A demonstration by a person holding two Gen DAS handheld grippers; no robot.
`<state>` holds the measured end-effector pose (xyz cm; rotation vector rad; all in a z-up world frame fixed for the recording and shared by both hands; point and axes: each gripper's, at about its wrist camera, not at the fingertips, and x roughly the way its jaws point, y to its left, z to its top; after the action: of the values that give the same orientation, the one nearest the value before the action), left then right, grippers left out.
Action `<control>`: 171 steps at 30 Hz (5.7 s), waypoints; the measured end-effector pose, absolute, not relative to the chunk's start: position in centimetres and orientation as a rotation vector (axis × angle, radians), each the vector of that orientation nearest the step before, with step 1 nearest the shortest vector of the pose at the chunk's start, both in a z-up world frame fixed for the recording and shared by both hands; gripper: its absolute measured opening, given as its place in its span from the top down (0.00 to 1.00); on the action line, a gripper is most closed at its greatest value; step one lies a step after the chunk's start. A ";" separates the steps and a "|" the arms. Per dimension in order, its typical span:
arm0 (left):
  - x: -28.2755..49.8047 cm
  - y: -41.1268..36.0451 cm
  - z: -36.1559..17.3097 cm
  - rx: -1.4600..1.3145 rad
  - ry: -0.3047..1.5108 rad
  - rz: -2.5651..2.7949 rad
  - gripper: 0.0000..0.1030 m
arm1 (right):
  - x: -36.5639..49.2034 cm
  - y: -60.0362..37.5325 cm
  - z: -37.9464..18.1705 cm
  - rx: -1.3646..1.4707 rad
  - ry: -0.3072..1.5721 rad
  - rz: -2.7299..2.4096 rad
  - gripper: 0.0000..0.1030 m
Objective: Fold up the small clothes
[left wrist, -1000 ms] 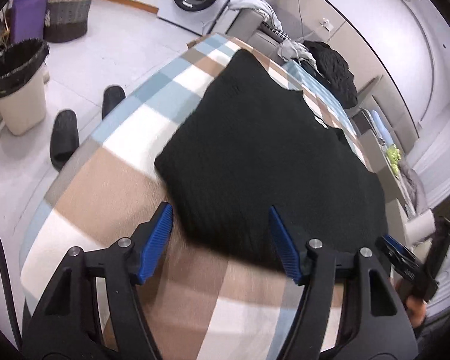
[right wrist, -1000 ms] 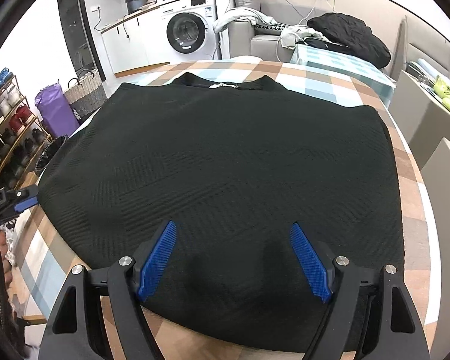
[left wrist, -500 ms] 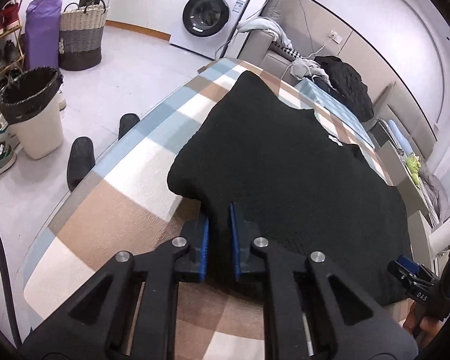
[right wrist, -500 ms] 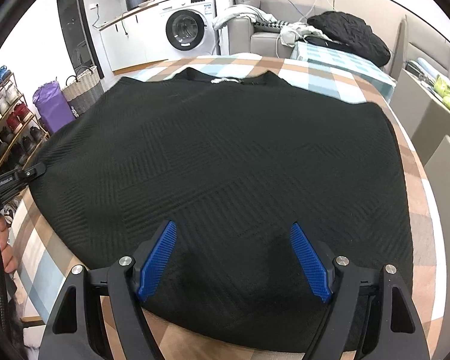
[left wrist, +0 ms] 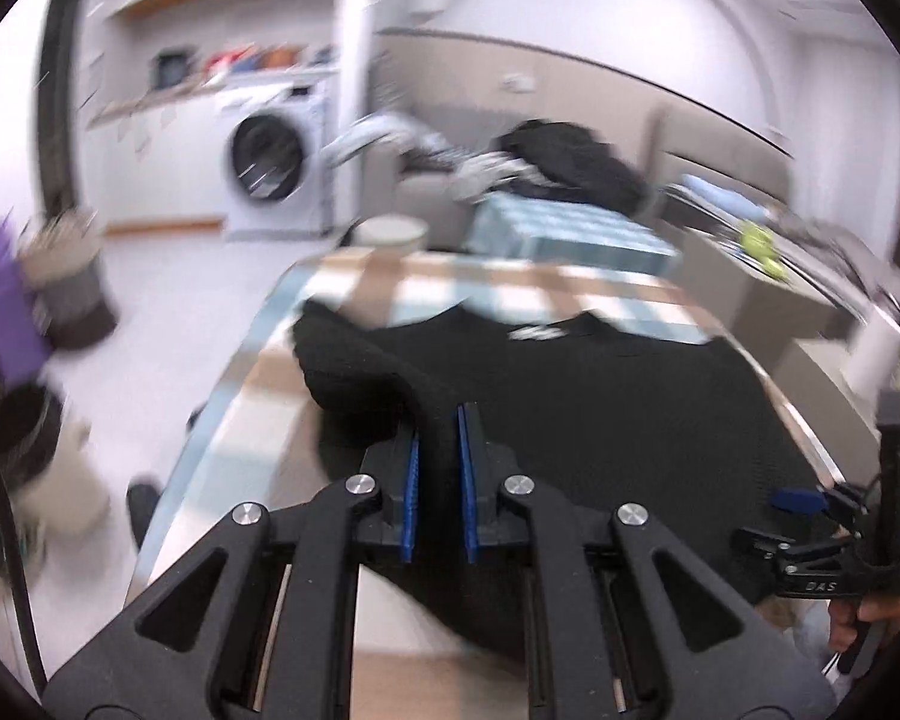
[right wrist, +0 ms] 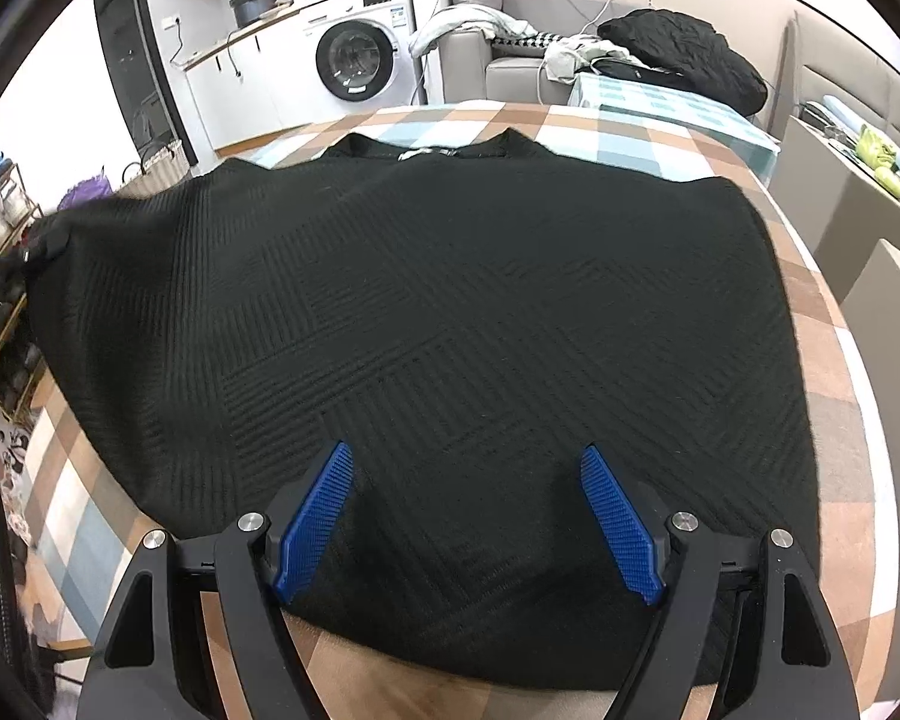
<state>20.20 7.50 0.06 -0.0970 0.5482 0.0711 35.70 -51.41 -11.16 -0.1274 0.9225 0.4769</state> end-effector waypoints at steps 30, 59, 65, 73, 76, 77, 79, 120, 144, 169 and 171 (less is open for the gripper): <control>19.4 5.2 -4.4 -0.195 0.784 -0.235 0.44 | 40.8 -53.8 -10.9 0.319 1.016 0.578 0.23; 21.0 3.4 -6.6 -0.132 0.849 -0.264 0.44 | 38.1 -57.3 -6.7 0.299 0.990 0.464 0.58; 21.2 4.2 -6.3 -0.146 0.843 -0.237 0.44 | 43.1 -51.1 -7.6 0.277 1.061 0.625 0.57; 21.1 5.7 -5.9 -0.187 0.840 -0.201 0.44 | 45.5 -47.1 -8.8 0.344 1.027 0.778 0.92; 21.2 5.3 -5.8 -0.176 0.837 -0.207 0.44 | 45.4 -49.6 -5.6 0.415 0.889 0.712 0.92; 21.3 5.1 -5.9 -0.171 0.838 -0.213 0.44 | 45.4 -50.1 -5.2 0.379 0.869 0.659 0.92; 21.5 4.7 -6.3 -0.165 0.854 -0.217 0.44 | 45.7 -50.2 -6.0 0.325 0.903 0.604 0.91; 21.5 2.8 -7.7 -0.100 0.918 -0.255 0.44 | 32.7 -61.7 -12.1 0.272 0.913 0.727 0.94; 22.0 3.6 -7.4 -0.130 0.901 -0.258 0.44 | 39.6 -55.3 -9.2 0.155 0.923 0.603 0.94; 24.1 3.9 -8.2 -0.130 0.912 -0.241 0.44 | 52.5 -52.9 -9.0 0.169 0.827 0.538 0.96; 24.2 4.1 -8.2 -0.134 0.910 -0.245 0.44 | 52.9 -53.6 -9.2 0.177 0.845 0.483 0.96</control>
<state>24.22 4.07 -8.23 -0.1344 0.9100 -0.2447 52.89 -53.60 -9.16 0.1774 0.8445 0.4828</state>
